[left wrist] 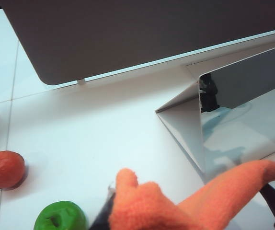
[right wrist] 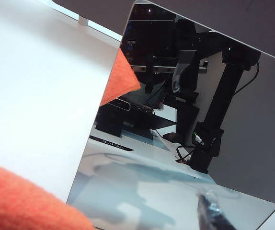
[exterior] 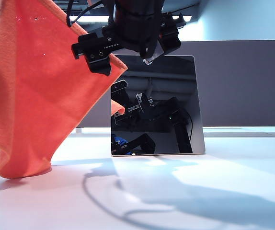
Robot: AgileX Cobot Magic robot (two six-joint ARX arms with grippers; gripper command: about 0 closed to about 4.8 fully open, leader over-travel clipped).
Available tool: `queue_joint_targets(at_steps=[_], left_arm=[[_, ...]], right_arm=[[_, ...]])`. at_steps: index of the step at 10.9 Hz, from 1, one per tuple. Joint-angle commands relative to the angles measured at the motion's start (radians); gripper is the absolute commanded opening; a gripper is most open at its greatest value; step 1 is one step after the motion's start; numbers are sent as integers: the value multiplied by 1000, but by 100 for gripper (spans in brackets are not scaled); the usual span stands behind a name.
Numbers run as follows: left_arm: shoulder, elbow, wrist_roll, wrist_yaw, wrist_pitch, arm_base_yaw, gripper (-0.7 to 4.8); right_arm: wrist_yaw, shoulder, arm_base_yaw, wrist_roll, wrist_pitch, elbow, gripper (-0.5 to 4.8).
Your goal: Pick up the cloth from the table and use it to cover the mirror.
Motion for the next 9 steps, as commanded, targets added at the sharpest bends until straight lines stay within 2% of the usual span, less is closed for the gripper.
queue_joint_targets(at_steps=[1,3,7,9], left_arm=[[-3,6,-3,10,16,-1,-6],[-3,6,-3,11,16,-1,-6],[-3,6,-3,27,14,-1,-6],[-3,6,-3,27,9,-1,-6]], right_arm=[[1,-1,6,-1,15,5,442],[3,-1,6,-23,14,5,442],[-16,-1,5,-184,45,5,440],[-38,-1,4,-258,43,5,398]])
